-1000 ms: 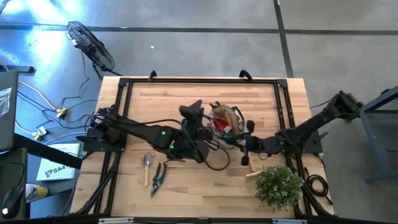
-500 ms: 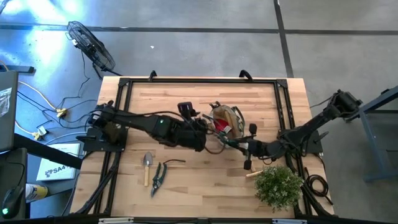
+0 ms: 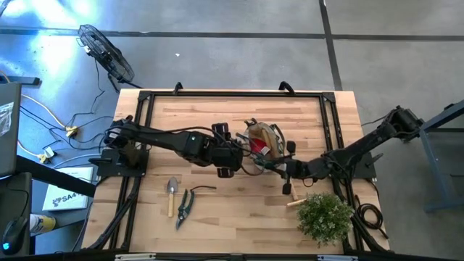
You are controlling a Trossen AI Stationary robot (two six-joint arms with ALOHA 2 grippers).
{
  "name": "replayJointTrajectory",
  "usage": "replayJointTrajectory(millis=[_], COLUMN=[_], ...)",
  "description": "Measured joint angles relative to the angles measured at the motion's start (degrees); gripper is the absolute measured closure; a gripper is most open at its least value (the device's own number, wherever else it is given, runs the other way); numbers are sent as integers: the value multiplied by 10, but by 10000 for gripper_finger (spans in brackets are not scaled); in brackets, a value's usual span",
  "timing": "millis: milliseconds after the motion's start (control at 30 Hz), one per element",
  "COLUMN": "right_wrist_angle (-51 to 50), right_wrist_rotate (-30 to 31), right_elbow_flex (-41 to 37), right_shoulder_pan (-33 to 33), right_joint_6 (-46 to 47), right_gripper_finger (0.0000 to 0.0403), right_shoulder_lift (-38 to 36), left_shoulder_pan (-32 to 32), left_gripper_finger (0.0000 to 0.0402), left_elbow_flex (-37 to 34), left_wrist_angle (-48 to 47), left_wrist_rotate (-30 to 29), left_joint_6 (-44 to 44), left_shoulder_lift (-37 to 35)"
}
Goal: Pick & Place Garden tools in Gardening bag
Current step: Put the top green shear scissors into the light brown gardening bag
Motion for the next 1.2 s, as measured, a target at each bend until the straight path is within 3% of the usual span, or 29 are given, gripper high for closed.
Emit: replayJointTrajectory(millis=[167,400,700,800,1200], right_wrist_angle=[-2,82,113,112,111], right_wrist_rotate=[-3,-21,-113,-151,-154], right_elbow_flex=[-8,-58,-75,-75,-75], right_shoulder_pan=[-18,-35,-100,-123,-124], right_joint_6=[0,0,-12,3,36], right_gripper_finger=[363,363,360,363,363], right_shoulder_lift=[0,0,0,0,28], left_shoulder_pan=[0,-6,-9,-9,-8], left_gripper_finger=[170,170,170,170,170], left_elbow_flex=[-34,-94,-196,-223,-265], left_wrist_angle=[23,51,214,262,319], left_wrist_rotate=[54,138,243,267,307], left_joint_6=[-10,-35,-32,-32,-38], left_shoulder_lift=[0,0,0,0,0])
